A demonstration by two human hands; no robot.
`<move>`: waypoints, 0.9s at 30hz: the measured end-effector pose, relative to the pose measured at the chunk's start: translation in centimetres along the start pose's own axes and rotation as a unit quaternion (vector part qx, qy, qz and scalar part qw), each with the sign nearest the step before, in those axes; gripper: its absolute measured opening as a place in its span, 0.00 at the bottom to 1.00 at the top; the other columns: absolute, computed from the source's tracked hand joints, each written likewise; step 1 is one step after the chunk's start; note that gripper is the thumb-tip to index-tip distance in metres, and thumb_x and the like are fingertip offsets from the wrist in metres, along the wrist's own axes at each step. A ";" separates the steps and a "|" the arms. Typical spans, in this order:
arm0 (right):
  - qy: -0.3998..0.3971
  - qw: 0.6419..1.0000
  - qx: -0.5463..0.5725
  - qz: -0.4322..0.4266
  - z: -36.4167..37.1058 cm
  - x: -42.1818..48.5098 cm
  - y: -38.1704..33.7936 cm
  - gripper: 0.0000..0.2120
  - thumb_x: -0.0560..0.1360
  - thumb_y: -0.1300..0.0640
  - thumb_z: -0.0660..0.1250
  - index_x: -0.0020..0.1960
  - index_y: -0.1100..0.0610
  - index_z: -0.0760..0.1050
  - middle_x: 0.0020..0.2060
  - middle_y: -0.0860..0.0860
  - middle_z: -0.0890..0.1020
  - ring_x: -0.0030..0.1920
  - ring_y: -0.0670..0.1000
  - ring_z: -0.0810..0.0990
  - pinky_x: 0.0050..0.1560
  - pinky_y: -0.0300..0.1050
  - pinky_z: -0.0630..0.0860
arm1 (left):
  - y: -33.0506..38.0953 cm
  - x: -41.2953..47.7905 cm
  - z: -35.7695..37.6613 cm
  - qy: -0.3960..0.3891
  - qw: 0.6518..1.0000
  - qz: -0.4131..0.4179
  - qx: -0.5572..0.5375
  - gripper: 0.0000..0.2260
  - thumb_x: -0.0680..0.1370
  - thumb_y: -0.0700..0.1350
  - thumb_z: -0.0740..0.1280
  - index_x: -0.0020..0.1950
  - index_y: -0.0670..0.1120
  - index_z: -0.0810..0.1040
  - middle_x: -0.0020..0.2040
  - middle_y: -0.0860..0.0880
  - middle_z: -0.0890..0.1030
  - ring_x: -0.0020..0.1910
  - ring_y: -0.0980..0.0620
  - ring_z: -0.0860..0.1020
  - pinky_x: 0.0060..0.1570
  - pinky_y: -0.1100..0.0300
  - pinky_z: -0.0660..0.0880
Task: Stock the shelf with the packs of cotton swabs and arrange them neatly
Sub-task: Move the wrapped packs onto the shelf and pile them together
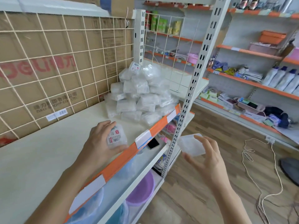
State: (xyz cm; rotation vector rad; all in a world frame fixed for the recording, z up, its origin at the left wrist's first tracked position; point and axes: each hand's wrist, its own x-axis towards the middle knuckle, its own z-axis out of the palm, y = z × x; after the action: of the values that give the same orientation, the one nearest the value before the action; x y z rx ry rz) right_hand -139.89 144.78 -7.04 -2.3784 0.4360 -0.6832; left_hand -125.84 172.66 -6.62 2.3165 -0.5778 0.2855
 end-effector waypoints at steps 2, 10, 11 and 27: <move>-0.007 1.000 -0.004 -0.013 0.9 2.8 0.4 0.29 0.66 0.46 0.75 0.64 0.47 0.71 0.63 0.45 0.70 0.62 0.48 0.71 0.48 0.42 0.68 | -0.4 2.9 1.1 0.000 1.000 0.006 -0.011 0.47 0.57 0.72 0.62 0.70 0.47 0.70 0.68 0.51 0.68 0.66 0.51 0.65 0.61 0.60 0.63; -0.001 0.997 -0.027 -0.075 5.3 16.2 0.3 0.33 0.63 0.33 0.63 0.61 0.53 0.75 0.58 0.51 0.76 0.56 0.51 0.74 0.51 0.44 0.69 | -1.9 14.3 6.2 -0.042 0.996 0.053 -0.063 0.51 0.56 0.81 0.57 0.68 0.48 0.71 0.64 0.58 0.64 0.64 0.65 0.58 0.58 0.82 0.51; -0.007 0.997 -0.028 -0.077 6.0 17.5 0.3 0.33 0.64 0.33 0.63 0.61 0.53 0.75 0.58 0.53 0.76 0.57 0.53 0.74 0.52 0.45 0.69 | -2.2 15.4 6.8 -0.051 0.995 0.060 -0.060 0.51 0.56 0.81 0.55 0.69 0.49 0.70 0.64 0.59 0.63 0.64 0.67 0.56 0.59 0.81 0.51; -0.029 0.983 0.040 -0.177 12.1 33.4 -6.2 0.27 0.69 0.47 0.73 0.65 0.52 0.71 0.68 0.55 0.68 0.70 0.53 0.64 0.62 0.45 0.65 | -7.1 20.7 8.8 -0.060 0.984 0.169 0.017 0.32 0.72 0.68 0.61 0.69 0.51 0.70 0.70 0.53 0.68 0.68 0.55 0.62 0.68 0.65 0.57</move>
State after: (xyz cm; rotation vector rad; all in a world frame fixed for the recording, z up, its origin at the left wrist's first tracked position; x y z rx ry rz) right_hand -105.03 139.87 0.89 -2.4153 -0.0435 -0.7685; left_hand -103.97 164.36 -9.74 2.2714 -1.0360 0.3165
